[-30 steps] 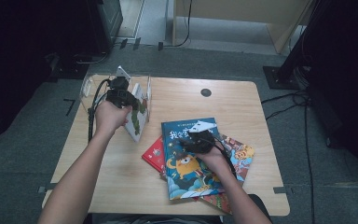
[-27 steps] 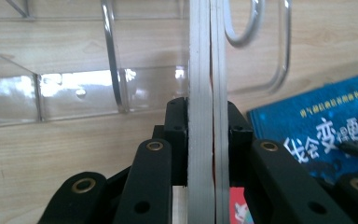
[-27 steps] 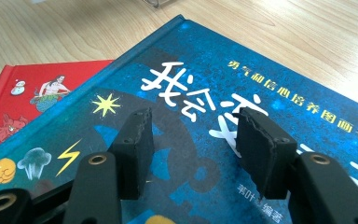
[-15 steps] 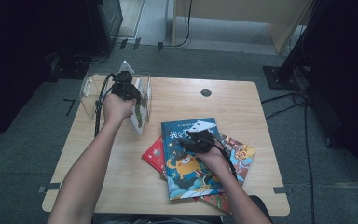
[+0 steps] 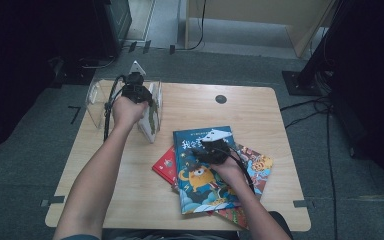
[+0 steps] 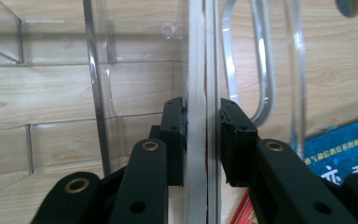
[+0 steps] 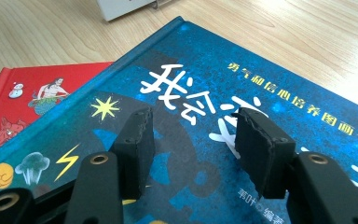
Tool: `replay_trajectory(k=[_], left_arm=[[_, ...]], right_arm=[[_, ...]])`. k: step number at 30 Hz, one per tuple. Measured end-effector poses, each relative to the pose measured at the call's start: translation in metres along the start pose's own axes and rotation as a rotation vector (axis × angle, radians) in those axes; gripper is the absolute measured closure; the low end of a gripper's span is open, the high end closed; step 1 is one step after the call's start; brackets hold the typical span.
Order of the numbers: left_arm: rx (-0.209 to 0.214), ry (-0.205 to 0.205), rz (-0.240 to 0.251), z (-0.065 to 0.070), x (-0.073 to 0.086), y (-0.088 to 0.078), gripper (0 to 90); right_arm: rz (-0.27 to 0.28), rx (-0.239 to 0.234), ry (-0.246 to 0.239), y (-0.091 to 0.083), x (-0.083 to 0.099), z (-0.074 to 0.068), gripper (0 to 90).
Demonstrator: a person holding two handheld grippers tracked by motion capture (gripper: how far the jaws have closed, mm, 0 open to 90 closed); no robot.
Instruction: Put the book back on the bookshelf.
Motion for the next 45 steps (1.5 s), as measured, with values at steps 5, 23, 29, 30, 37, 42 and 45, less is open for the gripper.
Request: replay_trajectory(k=[5, 23, 29, 30, 37, 42, 45], left_arm=[[0.018, 0.025, 0.025, 0.000, 0.001, -0.018, 65.7], [0.073, 0.162, 0.119, -0.001, 0.038, -0.050, 55.3], [0.106, 0.202, 0.125, 0.003, 0.054, -0.048, 54.0], [0.110, 0.209, 0.124, 0.004, 0.057, -0.048, 53.9], [0.167, 0.252, 0.146, 0.016, 0.080, -0.046, 52.6], [0.206, 0.263, 0.148, 0.023, 0.091, -0.041, 52.2], [0.212, 0.299, 0.150, 0.028, 0.102, -0.035, 52.1]], right_arm=[[0.000, 0.001, 0.000, 0.000, 0.000, 0.000, 47.2], [-0.006, -0.006, 0.080, -0.012, 0.001, 0.012, 51.9], [0.011, 0.009, 0.110, -0.023, 0.003, 0.019, 53.4], [0.008, 0.013, 0.111, -0.024, 0.004, 0.020, 53.6], [0.012, 0.044, 0.132, -0.037, 0.010, 0.031, 54.8], [0.030, 0.075, 0.166, -0.048, 0.015, 0.043, 56.3], [0.040, 0.099, 0.197, -0.057, 0.022, 0.054, 58.7]])
Point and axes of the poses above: each handheld gripper's, and its own axes: y roughly forward along the jaws, x roughly out of its underside, z roughly to its right, the point moved 7 cm from there along y, roughly forward along the jaws, and after that the axes turned 13 degrees about y, right-handed, at the moved point
